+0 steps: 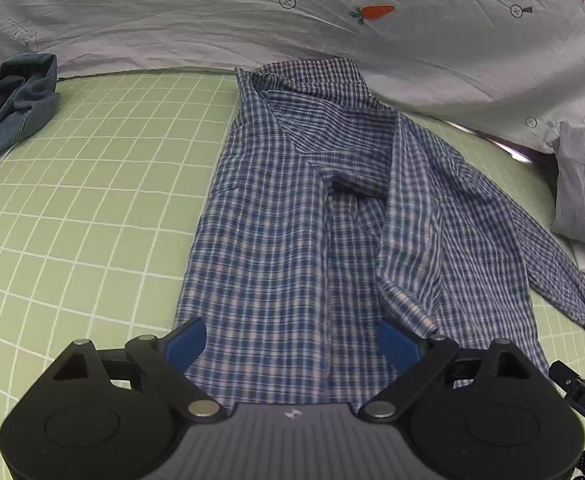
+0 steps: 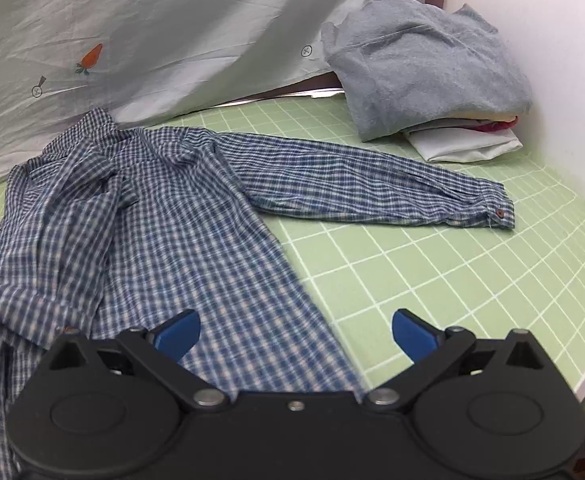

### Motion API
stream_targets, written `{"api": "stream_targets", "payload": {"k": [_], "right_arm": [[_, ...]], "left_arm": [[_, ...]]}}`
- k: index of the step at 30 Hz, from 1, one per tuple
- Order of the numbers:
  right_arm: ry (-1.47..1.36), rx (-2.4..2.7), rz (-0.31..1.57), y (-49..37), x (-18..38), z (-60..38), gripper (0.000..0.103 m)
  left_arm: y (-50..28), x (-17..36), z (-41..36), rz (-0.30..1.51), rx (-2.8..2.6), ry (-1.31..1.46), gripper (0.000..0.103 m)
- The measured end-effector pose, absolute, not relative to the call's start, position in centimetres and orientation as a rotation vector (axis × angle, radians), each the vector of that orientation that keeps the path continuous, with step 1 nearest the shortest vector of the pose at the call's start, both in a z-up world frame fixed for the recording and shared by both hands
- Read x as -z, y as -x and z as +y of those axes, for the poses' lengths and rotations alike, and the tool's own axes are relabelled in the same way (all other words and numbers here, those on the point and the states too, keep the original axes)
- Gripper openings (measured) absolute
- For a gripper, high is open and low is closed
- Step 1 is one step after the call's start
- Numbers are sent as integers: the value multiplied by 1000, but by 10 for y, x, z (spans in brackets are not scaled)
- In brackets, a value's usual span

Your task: Fold clothes

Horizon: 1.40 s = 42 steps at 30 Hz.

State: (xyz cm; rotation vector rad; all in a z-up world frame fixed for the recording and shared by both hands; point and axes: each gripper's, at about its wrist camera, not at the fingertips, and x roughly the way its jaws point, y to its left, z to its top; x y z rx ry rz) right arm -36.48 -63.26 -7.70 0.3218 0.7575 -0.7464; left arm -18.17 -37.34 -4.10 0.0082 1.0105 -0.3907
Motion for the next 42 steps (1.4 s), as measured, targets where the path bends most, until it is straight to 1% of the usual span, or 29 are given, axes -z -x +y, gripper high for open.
{"api": "stream_targets", "payload": {"k": [8, 11, 16, 18, 25, 29, 31, 32, 33, 34, 35, 36, 42], "right_arm": [[-280, 640, 802, 352, 97, -702, 103], [-258, 592, 821, 352, 102, -714, 103], [-262, 554, 858, 351, 116, -730, 103], [-281, 548, 873, 350, 121, -739, 103], [-331, 586, 881, 355, 131, -763, 103], [-339, 622, 878, 361, 133, -768, 103], [-345, 630, 878, 362, 133, -769, 103], [-350, 633, 877, 363, 133, -770, 103], [-350, 636, 877, 364, 132, -769, 103], [-347, 638, 875, 365, 131, -768, 103], [-344, 640, 874, 367, 131, -766, 103], [-342, 642, 873, 369, 130, -765, 103], [-315, 642, 864, 379, 125, -753, 103]], "left_arm": [[199, 51, -408, 1034, 325, 98, 93], [200, 49, -418, 1023, 317, 139, 93], [195, 57, -438, 1060, 309, 166, 92], [192, 60, -446, 1069, 304, 166, 88], [190, 51, -450, 1054, 333, 275, 87], [186, 52, -465, 1075, 311, 150, 87], [185, 60, -471, 1096, 290, 102, 75], [184, 66, -470, 1116, 289, 111, 62], [184, 72, -468, 1137, 290, 134, 41], [185, 76, -466, 1151, 287, 150, 29], [187, 77, -465, 1152, 288, 158, 5], [189, 78, -463, 1150, 291, 165, 3], [211, 68, -439, 1102, 365, 348, 2]]}}
